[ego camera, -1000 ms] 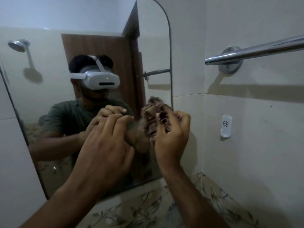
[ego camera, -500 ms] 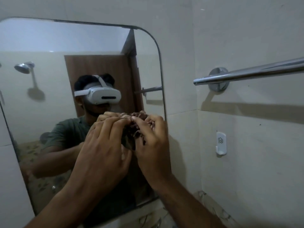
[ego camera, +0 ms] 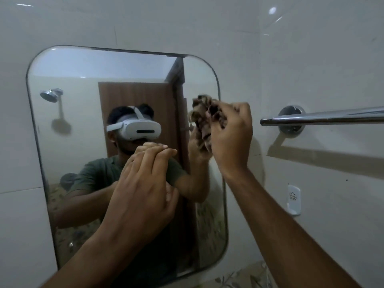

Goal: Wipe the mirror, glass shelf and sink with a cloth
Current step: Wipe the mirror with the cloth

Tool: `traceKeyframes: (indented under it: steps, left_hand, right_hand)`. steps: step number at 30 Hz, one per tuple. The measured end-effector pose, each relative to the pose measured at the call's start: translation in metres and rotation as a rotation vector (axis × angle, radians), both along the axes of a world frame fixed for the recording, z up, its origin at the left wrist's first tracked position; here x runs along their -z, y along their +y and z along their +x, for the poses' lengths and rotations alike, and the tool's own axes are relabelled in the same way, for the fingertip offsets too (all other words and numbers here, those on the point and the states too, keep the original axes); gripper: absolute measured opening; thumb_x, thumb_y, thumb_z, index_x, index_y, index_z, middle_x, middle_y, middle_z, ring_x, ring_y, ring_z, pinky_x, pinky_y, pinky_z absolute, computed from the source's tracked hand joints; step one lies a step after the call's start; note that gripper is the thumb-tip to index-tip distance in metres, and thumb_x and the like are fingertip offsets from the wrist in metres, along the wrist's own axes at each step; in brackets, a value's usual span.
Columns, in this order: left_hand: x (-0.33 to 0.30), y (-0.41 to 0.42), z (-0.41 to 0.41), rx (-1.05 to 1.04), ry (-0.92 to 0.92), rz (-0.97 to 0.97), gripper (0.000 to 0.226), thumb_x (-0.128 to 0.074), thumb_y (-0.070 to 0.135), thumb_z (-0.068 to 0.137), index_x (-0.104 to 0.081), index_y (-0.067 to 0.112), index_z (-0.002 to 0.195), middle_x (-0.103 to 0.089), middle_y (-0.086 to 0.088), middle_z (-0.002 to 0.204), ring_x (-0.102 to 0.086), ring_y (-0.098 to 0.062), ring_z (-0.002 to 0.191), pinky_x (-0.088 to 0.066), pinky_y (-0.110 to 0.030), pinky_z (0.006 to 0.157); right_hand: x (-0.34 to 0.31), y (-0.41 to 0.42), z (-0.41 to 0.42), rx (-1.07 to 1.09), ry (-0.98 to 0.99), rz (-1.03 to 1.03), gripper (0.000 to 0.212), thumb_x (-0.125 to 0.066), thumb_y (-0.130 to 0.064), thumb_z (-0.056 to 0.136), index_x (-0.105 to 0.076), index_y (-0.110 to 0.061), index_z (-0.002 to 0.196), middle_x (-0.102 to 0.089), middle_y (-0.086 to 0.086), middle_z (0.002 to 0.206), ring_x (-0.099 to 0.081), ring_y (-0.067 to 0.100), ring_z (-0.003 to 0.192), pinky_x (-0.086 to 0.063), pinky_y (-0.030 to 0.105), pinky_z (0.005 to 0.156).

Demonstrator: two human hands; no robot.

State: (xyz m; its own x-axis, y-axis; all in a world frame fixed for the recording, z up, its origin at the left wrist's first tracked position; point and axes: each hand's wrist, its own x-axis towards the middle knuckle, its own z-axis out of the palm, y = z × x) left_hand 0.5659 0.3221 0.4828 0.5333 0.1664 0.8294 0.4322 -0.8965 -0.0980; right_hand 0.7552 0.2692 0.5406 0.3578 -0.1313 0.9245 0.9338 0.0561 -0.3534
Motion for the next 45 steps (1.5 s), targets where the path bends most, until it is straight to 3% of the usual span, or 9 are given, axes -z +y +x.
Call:
traceKeyframes:
  steps: [4,7,9,14,21,28,34,39,45]
  left_hand:
    - [-0.007,0.01,-0.003,-0.006,-0.073,-0.021,0.057,-0.05,0.034,0.084,-0.039,0.024,0.139,-0.044,0.004,0.136,-0.042,-0.011,0.125,-0.04,-0.033,0.106]
    - [-0.013,0.016,-0.003,-0.028,-0.097,0.002,0.055,-0.051,0.035,0.084,-0.039,0.024,0.137,-0.044,0.004,0.131,-0.041,-0.009,0.118,-0.039,-0.028,0.1]
    - [-0.018,0.017,-0.002,-0.037,-0.099,0.036,0.055,-0.048,0.036,0.084,-0.04,0.023,0.137,-0.045,0.003,0.129,-0.04,-0.008,0.114,-0.035,-0.025,0.096]
    - [-0.046,0.024,0.009,-0.033,-0.148,0.109,0.054,-0.05,0.035,0.082,-0.043,0.019,0.132,-0.047,0.0,0.125,-0.042,-0.011,0.11,-0.04,-0.027,0.094]
    - [-0.051,0.025,0.011,-0.026,-0.17,0.147,0.055,-0.045,0.04,0.082,-0.042,0.022,0.134,-0.045,0.003,0.126,-0.042,-0.009,0.111,-0.036,-0.025,0.094]
    - [-0.055,0.024,-0.008,-0.062,-0.189,0.158,0.052,-0.051,0.036,0.081,-0.043,0.021,0.13,-0.047,0.002,0.124,-0.043,-0.01,0.108,-0.038,-0.024,0.092]
    - [-0.058,0.026,-0.017,-0.07,-0.178,0.147,0.053,-0.051,0.039,0.083,-0.041,0.023,0.133,-0.045,0.004,0.128,-0.042,-0.01,0.112,-0.04,-0.027,0.094]
    - [-0.058,0.025,-0.021,-0.087,-0.195,0.141,0.053,-0.053,0.039,0.084,-0.042,0.021,0.134,-0.045,0.003,0.128,-0.042,-0.011,0.113,-0.038,-0.027,0.095]
    - [-0.052,0.031,-0.04,-0.098,-0.214,0.117,0.052,-0.052,0.035,0.085,-0.042,0.02,0.134,-0.048,-0.001,0.13,-0.045,-0.013,0.116,-0.042,-0.028,0.097]
  right_hand:
    - [0.08,-0.001,-0.016,-0.019,0.003,-0.062,0.038,-0.068,-0.01,0.091,-0.065,-0.018,0.128,-0.05,-0.004,0.114,-0.055,0.01,0.102,-0.059,0.025,0.083]
    - [0.078,0.001,-0.018,-0.021,0.005,-0.051,0.039,-0.069,-0.005,0.09,-0.065,-0.016,0.127,-0.05,-0.001,0.114,-0.056,0.014,0.104,-0.06,0.031,0.082]
    - [0.046,0.002,-0.016,-0.02,-0.011,-0.014,0.034,-0.07,-0.008,0.091,-0.067,-0.015,0.124,-0.049,-0.002,0.109,-0.056,0.014,0.098,-0.058,0.026,0.082]
    - [-0.031,0.003,-0.009,-0.01,0.003,0.033,0.029,-0.071,-0.017,0.091,-0.069,-0.015,0.119,-0.047,-0.005,0.106,-0.055,0.011,0.096,-0.035,-0.008,0.079]
    - [0.028,-0.005,-0.015,-0.002,-0.042,-0.072,0.032,-0.07,-0.017,0.092,-0.067,-0.02,0.124,-0.049,-0.005,0.107,-0.055,0.008,0.093,-0.046,0.002,0.077]
    - [-0.051,-0.003,-0.009,0.009,0.023,0.03,0.024,-0.071,-0.021,0.091,-0.071,-0.016,0.114,-0.045,-0.004,0.102,-0.048,0.008,0.084,-0.029,-0.01,0.069]
    - [-0.077,0.013,-0.039,-0.004,0.014,0.022,0.021,-0.07,-0.022,0.092,-0.07,-0.019,0.112,-0.043,-0.005,0.102,-0.054,0.012,0.094,-0.033,-0.003,0.063]
    - [-0.081,0.027,-0.072,-0.082,-0.229,-0.096,0.026,-0.069,-0.012,0.09,-0.072,-0.018,0.115,-0.051,0.001,0.106,-0.053,0.012,0.096,-0.047,0.011,0.075]
    - [-0.092,-0.004,-0.015,0.031,0.076,0.063,0.021,-0.068,-0.02,0.091,-0.073,-0.018,0.112,-0.056,0.008,0.108,-0.049,0.009,0.084,-0.032,0.001,0.068]
